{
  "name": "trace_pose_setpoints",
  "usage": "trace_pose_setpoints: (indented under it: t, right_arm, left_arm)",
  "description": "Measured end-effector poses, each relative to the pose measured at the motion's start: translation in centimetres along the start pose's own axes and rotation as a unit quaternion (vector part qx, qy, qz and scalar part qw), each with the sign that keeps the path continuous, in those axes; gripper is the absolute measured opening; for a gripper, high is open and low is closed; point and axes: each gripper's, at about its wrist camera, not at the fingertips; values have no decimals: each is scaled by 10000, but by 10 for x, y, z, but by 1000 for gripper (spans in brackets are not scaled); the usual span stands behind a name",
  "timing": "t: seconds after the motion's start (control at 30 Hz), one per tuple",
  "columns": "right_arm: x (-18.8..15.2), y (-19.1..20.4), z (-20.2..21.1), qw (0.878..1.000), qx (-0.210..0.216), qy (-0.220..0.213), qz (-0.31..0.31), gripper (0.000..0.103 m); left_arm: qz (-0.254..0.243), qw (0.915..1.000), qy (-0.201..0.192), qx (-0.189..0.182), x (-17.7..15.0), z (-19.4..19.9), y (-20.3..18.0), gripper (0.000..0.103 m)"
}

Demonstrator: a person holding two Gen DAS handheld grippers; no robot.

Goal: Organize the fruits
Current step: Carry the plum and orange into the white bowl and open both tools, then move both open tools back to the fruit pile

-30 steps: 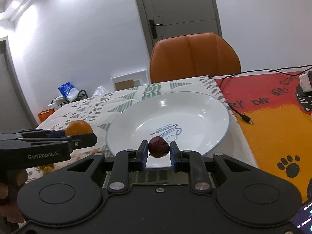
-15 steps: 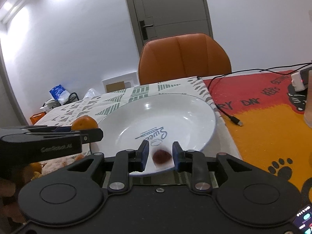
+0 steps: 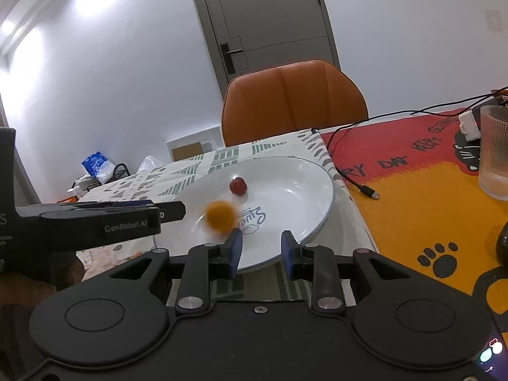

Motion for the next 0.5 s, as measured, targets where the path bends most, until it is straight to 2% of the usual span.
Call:
trace_pose_setpoints:
  t: [0.2, 0.27, 0.37, 0.43, 0.5]
  right_arm:
    - [1, 6, 2, 10000, 82, -23, -19, 30]
    - [0, 8, 2, 9999, 106, -19, -33, 31]
    - [1, 11, 2, 9999, 139, -6, -65, 35]
    - [2, 14, 3, 9998, 160, -24, -65, 40]
    - [2, 18, 4, 9998, 178, -45, -44, 49]
  left_arm:
    - [27, 9999, 5, 115, -1, 14, 6, 43]
    - [59, 9998, 13, 169, -1, 20, 9, 48]
    - [104, 9995, -36, 290, -2, 31, 14, 59]
    - [165, 9991, -64, 384, -3, 39, 18, 71]
    - [249, 9986, -93, 456, -3, 46, 23, 77]
Point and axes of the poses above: each gripper's, at about its wrist camera, not at the fingertips, and z roughly against the way its jaws point, y to its left, x to its top, and after that the axes turned 12 degrees about -x, right-handed
